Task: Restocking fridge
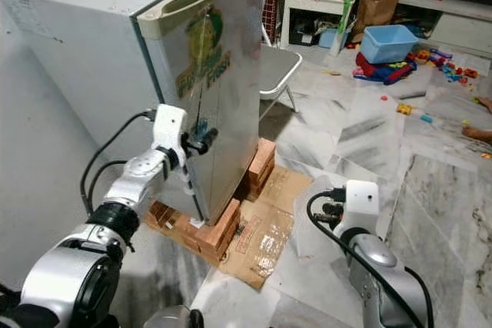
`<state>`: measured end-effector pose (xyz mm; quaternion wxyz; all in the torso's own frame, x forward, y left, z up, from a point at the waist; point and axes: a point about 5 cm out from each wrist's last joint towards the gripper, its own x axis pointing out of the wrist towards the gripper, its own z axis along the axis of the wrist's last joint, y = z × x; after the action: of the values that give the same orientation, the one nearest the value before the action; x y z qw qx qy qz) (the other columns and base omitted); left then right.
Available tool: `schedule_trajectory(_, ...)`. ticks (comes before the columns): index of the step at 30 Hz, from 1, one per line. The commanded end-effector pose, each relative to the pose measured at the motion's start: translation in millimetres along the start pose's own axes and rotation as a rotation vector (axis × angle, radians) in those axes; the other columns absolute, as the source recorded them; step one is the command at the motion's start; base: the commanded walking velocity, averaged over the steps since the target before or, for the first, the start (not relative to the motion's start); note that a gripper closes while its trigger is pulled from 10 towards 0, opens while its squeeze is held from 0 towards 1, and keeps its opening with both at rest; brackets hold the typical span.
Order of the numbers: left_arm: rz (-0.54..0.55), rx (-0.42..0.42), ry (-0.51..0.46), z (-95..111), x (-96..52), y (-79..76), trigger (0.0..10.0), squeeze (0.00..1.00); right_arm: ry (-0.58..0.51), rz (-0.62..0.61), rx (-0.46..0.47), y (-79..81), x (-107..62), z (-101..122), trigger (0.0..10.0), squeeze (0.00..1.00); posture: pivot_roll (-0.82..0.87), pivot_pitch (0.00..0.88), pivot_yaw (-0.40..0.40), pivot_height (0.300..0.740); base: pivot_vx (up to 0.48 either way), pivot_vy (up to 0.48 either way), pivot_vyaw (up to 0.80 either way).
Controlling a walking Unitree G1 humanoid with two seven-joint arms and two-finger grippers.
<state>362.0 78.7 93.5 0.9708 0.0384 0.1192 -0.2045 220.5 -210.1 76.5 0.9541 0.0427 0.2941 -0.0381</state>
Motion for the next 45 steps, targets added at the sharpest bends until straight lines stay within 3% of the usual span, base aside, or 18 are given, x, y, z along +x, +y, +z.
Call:
schedule_trajectory(1,0.028,0.032,-0.006,4.2,1.3,3.8,10.0,0.00,-0.034,-0.013,-0.006,-1.0,-3.9,5.6,10.0,0.00,-0.08,0.000,0.054,0.740,0.000,0.000,0.00)
schedule_trajectory(6,0.101,0.001,-0.027,7.2,-0.2,15.0,10.0,0.00,-0.033,-0.021,-0.001,-2.2,-5.1,4.0,10.0,0.00,-0.08,0.000,0.057,0.740,0.000,0.000,0.00)
schedule_trajectory(11,0.151,-0.022,-0.077,-0.8,-12.6,29.7,10.0,0.00,-0.036,-0.025,0.010,-1.9,-6.2,0.8,10.0,0.00,-0.06,0.000,0.057,0.740,0.000,0.000,0.00)
schedule_trajectory(13,0.191,-0.036,-0.159,-11.4,-37.6,42.3,10.0,0.00,-0.074,-0.017,0.032,0.1,-7.2,2.0,10.0,0.00,-0.04,0.000,0.052,0.740,0.000,0.000,0.00)
schedule_trajectory(14,0.191,-0.036,-0.159,-11.4,-37.6,42.3,10.0,0.00,-0.074,-0.017,0.032,0.1,-7.2,2.0,10.0,0.00,-0.04,0.000,0.052,0.740,0.000,0.000,0.00)
schedule_trajectory(16,0.227,-0.001,-0.199,-27.2,-79.4,50.2,10.0,0.00,-0.136,0.014,0.013,1.8,-8.1,6.8,10.0,0.00,-0.02,0.000,0.039,0.740,0.000,0.000,0.00)
schedule_trajectory(17,0.227,-0.001,-0.199,-27.2,-79.4,50.2,10.0,0.00,-0.136,0.014,0.013,1.8,-8.1,6.8,10.0,0.00,-0.02,0.000,0.039,0.740,0.000,0.000,0.00)
schedule_trajectory(18,0.246,0.013,-0.204,-33.1,-96.2,52.9,10.0,0.00,-0.168,0.030,0.008,3.0,-8.5,9.6,10.0,0.00,0.00,0.000,0.030,0.740,0.000,0.000,0.00)
schedule_trajectory(19,0.262,0.004,-0.203,-36.1,-103.5,54.9,10.0,0.00,-0.179,0.035,0.001,3.7,-8.2,10.9,10.0,0.00,0.00,0.000,0.029,0.740,0.000,0.000,0.00)
schedule_trajectory(23,0.302,-0.025,-0.206,-42.6,-121.0,60.8,10.0,0.00,-0.199,0.053,-0.001,6.8,-5.6,13.4,10.0,0.00,0.01,0.000,0.019,0.740,0.000,0.000,0.00)
schedule_trajectory(25,0.336,-0.078,-0.190,-43.8,-133.7,62.0,10.0,0.00,-0.201,0.069,-0.021,10.6,-3.7,14.2,10.0,0.00,0.01,0.000,0.012,0.740,0.000,0.000,-0.26)
schedule_trajectory(32,0.305,-0.082,-0.184,-42.7,-138.8,56.0,10.0,0.00,-0.205,0.070,-0.026,7.4,-4.6,12.8,10.0,0.00,0.01,0.000,0.010,0.740,0.000,0.000,-0.57)
schedule_trajectory(45,0.297,-0.099,-0.161,-39.2,-138.7,56.1,10.0,0.00,-0.205,0.072,-0.035,6.6,-2.6,12.3,10.0,0.00,0.01,0.000,0.007,0.740,0.158,0.406,0.00)
